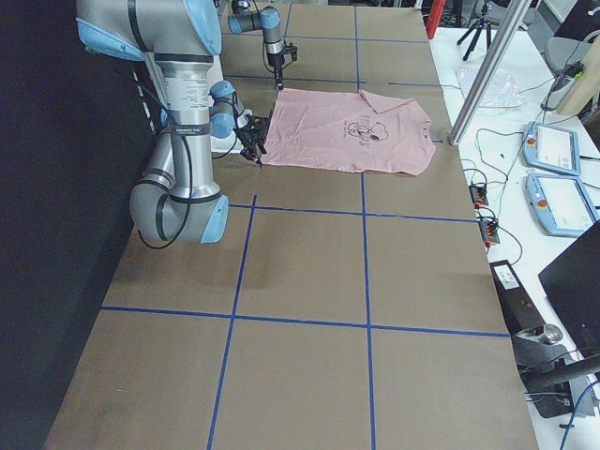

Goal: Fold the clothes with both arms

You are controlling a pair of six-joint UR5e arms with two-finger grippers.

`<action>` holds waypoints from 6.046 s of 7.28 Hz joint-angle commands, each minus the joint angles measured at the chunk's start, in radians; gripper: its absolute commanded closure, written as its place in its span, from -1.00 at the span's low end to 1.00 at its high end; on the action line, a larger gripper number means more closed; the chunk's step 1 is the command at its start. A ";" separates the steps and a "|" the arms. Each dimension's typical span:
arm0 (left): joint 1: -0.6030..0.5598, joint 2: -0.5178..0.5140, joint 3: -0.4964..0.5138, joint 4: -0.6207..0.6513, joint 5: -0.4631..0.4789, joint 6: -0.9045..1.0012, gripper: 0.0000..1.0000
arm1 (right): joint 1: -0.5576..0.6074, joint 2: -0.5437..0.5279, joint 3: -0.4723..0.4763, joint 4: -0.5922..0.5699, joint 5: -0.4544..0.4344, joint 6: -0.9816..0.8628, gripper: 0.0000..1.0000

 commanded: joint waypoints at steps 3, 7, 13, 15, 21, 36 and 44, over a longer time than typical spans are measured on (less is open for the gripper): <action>0.000 0.000 0.000 0.000 0.000 0.000 1.00 | -0.007 0.005 -0.015 0.000 -0.005 0.001 -0.11; 0.000 0.000 0.000 0.000 0.000 0.000 1.00 | -0.009 0.025 -0.038 0.000 -0.010 0.001 -0.06; 0.000 0.000 -0.014 0.000 0.000 0.000 1.00 | -0.006 0.028 -0.047 0.000 -0.027 0.007 1.00; 0.000 -0.002 -0.024 0.000 -0.003 0.000 1.00 | -0.001 0.025 -0.038 -0.002 -0.048 0.001 1.00; -0.099 -0.313 -0.624 0.794 -0.245 0.008 1.00 | 0.031 0.084 0.622 -0.569 0.069 -0.095 1.00; -0.627 -0.598 0.569 0.199 -0.209 0.575 0.43 | 0.715 0.592 -0.829 0.242 0.310 -0.607 0.18; -0.502 -0.336 0.243 0.069 -0.224 0.500 -1.00 | 0.827 0.459 -0.650 0.276 0.531 -0.846 -1.00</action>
